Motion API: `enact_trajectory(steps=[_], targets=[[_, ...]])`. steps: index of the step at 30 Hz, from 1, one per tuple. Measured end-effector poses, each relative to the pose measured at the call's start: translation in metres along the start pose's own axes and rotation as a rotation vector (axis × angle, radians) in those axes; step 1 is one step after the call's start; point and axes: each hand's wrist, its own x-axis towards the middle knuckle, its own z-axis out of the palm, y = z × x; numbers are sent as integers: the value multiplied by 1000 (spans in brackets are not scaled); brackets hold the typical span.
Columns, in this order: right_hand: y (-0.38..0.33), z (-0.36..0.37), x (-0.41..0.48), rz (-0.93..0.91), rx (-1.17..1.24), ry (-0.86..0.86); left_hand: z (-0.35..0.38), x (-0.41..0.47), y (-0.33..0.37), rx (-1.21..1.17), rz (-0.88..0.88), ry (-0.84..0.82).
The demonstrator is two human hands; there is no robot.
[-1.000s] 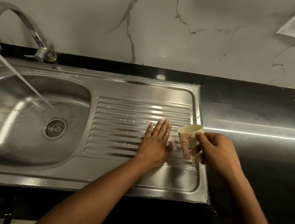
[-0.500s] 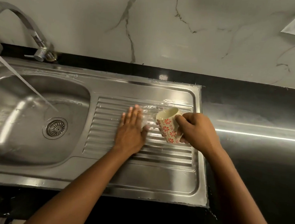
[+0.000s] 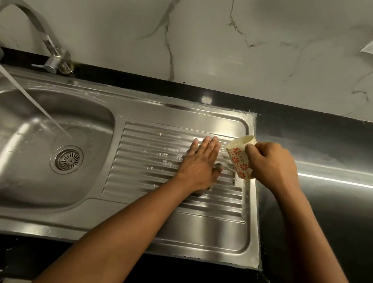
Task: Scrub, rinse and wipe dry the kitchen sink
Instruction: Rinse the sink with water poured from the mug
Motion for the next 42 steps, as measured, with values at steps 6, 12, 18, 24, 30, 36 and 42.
enact_trajectory(steps=[6,12,18,24,30,36,42], targets=[[-38,20,10,-168,-108,9,-4,-19,-31,-59,-186,81],[-50,22,9,-198,219,-184,-15,-65,-110,-36,-507,118],[-24,2,5,-30,595,-224,-22,-60,-115,-46,-561,77],[-9,-13,18,-33,123,-78,-12,-12,-41,-53,-185,61],[-45,-3,45,-181,-199,-40,-19,13,-41,7,-81,41],[-93,23,61,-353,-70,-151,-26,-11,-117,-44,-314,126],[-120,33,68,-219,359,-326,-31,-52,-190,-86,-488,162]])
